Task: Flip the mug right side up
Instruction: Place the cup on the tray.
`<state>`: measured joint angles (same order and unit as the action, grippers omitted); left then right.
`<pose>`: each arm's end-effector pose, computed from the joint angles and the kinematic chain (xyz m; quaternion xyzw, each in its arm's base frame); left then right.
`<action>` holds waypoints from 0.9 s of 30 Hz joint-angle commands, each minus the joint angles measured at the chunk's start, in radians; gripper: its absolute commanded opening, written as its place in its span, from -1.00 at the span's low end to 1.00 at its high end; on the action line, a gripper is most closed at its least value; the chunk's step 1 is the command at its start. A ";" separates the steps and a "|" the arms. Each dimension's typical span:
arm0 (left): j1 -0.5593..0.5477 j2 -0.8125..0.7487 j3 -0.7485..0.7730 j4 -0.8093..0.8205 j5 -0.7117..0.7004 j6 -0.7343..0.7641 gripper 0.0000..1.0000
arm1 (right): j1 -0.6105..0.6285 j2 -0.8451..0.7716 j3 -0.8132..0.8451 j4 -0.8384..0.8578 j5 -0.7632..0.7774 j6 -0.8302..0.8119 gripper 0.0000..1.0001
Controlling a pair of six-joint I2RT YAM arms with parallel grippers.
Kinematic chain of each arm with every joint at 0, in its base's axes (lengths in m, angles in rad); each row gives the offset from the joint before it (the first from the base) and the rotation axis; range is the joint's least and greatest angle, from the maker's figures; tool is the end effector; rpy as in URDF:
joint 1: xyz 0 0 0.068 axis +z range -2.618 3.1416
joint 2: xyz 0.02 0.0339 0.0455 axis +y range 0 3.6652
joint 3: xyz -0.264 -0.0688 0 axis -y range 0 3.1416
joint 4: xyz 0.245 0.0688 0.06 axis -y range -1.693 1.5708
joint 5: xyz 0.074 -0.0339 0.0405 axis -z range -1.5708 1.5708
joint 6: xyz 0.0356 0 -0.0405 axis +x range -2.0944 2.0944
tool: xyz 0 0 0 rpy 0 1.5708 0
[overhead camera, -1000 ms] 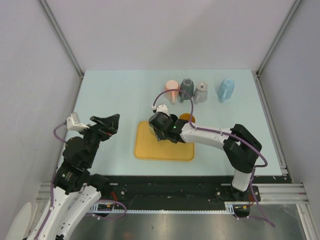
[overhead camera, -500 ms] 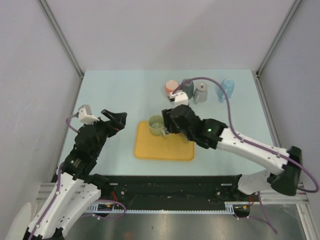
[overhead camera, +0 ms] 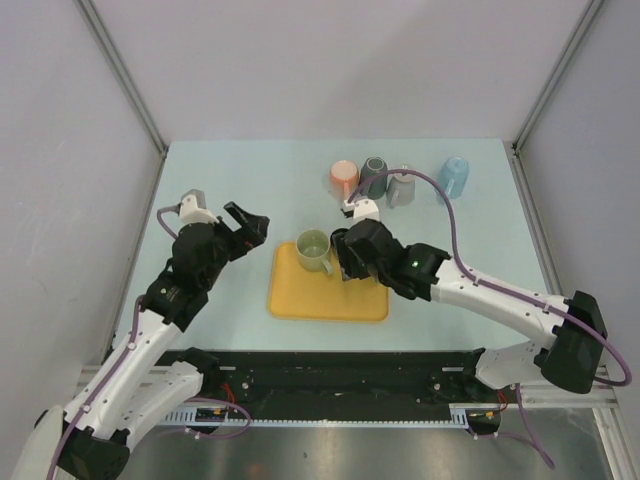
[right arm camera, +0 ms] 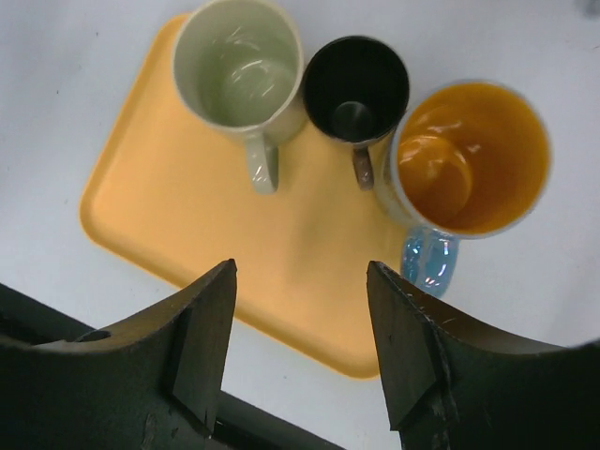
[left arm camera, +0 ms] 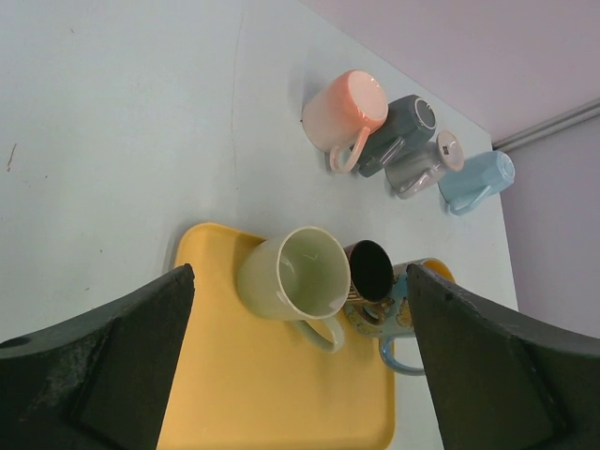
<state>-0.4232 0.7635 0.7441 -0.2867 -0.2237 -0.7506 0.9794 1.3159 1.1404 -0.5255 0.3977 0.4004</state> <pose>0.1665 -0.0663 0.3185 -0.1957 0.7801 -0.2503 0.5389 0.1713 0.2304 0.3164 -0.1740 0.8758 0.1247 0.4326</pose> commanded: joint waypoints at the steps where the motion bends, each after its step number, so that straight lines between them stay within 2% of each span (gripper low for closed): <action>1: 0.003 -0.015 0.006 0.049 0.001 0.033 0.97 | 0.019 -0.003 0.007 0.082 0.009 0.012 0.24; 5: 0.003 0.034 0.027 0.083 -0.011 0.048 0.97 | -0.056 -0.076 0.007 0.116 0.004 0.012 0.25; 7: 0.003 0.121 0.063 0.109 0.000 0.059 0.97 | -0.168 -0.105 0.007 0.124 -0.041 0.046 0.25; 9: 0.003 0.195 0.144 0.115 -0.003 0.062 0.97 | -0.243 -0.144 0.007 0.116 -0.063 0.063 0.25; 10: 0.003 0.282 0.174 0.113 -0.006 0.060 0.97 | -0.311 -0.153 0.007 0.113 -0.057 0.075 0.25; 14: -0.002 0.483 0.358 0.115 0.001 0.066 0.97 | -0.421 -0.156 0.004 0.113 -0.088 0.077 0.25; 19: -0.045 0.762 0.604 0.084 0.020 0.210 0.97 | -0.430 -0.164 0.002 0.105 -0.083 0.098 0.24; 23: -0.061 1.033 0.869 -0.058 0.038 0.287 0.97 | -0.420 -0.185 0.002 0.081 -0.079 0.110 0.23; 27: -0.092 1.143 0.991 -0.120 -0.017 0.283 0.97 | -0.394 -0.228 -0.008 0.062 -0.048 0.109 0.23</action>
<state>-0.4862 1.8378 1.6276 -0.2993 -0.2070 -0.5209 0.5606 1.1522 1.1275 -0.4500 0.3218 0.4900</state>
